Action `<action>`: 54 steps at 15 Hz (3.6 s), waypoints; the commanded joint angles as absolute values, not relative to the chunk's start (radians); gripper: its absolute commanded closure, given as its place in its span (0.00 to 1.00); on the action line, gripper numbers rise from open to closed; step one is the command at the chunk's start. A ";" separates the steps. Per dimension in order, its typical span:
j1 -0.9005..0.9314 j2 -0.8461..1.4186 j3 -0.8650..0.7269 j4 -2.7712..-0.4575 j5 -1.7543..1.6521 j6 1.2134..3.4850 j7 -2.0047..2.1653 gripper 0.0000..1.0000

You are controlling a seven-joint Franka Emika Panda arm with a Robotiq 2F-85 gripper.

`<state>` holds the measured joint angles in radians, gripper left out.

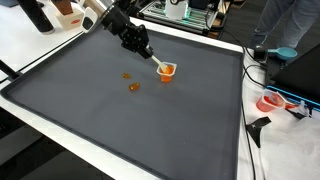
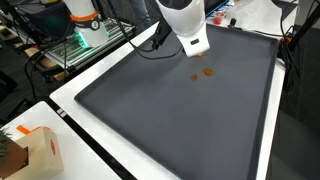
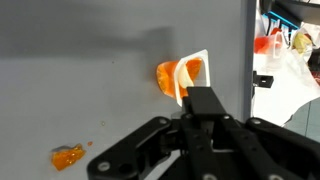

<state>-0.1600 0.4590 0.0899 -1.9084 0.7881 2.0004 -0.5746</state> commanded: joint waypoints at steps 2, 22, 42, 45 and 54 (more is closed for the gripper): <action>-0.175 0.478 0.082 -1.894 0.845 1.960 -0.616 0.97; -0.186 0.543 0.068 -1.841 0.888 1.854 -0.644 0.97; -0.175 0.580 0.053 -1.821 0.920 1.855 -0.683 0.97; -0.178 0.588 0.057 -1.818 0.931 1.848 -0.703 0.97; -0.188 0.614 0.050 -1.811 0.993 1.826 -0.775 0.97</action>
